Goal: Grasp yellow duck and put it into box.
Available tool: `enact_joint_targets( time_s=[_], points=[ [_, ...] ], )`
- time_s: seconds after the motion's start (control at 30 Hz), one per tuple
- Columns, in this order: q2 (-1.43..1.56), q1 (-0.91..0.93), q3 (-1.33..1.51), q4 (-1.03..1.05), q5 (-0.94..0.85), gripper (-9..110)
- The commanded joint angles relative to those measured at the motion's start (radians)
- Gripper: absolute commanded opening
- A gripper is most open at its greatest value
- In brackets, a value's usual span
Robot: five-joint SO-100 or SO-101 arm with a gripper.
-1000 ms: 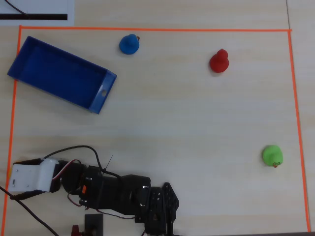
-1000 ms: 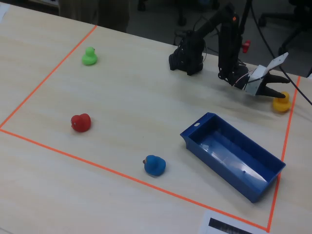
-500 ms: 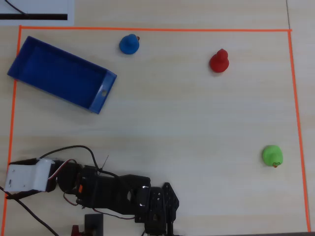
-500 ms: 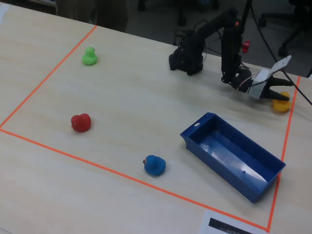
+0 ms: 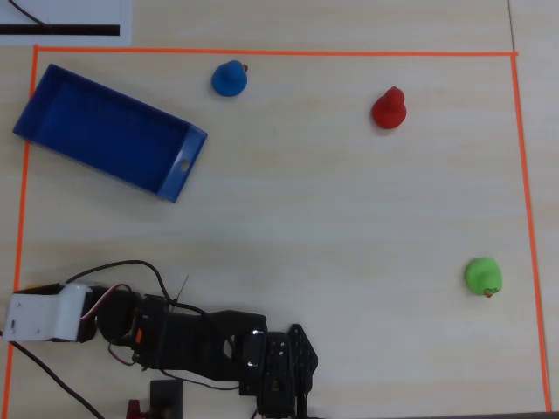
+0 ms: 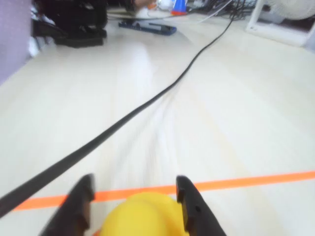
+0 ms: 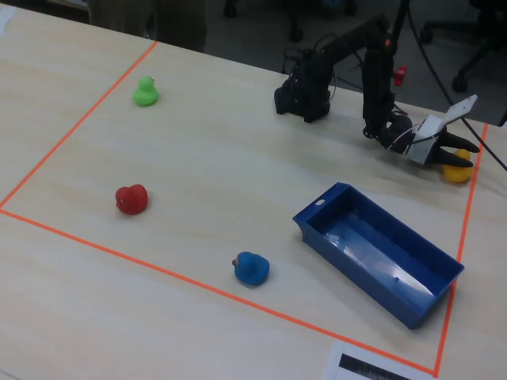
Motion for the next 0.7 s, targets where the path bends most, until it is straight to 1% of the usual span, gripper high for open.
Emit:
enact_joint_targets(
  time_s=[0.0,0.17,0.5,0.67],
  points=[
    [0.008,0.006,-0.032,-0.002,0.006,10],
    [-0.003,0.008,-0.031,-0.023,0.021,0],
    [-0.009,0.011,-0.006,-0.046,0.021,0],
    [0.066,0.023,0.015,-0.038,0.023,0]
  ],
)
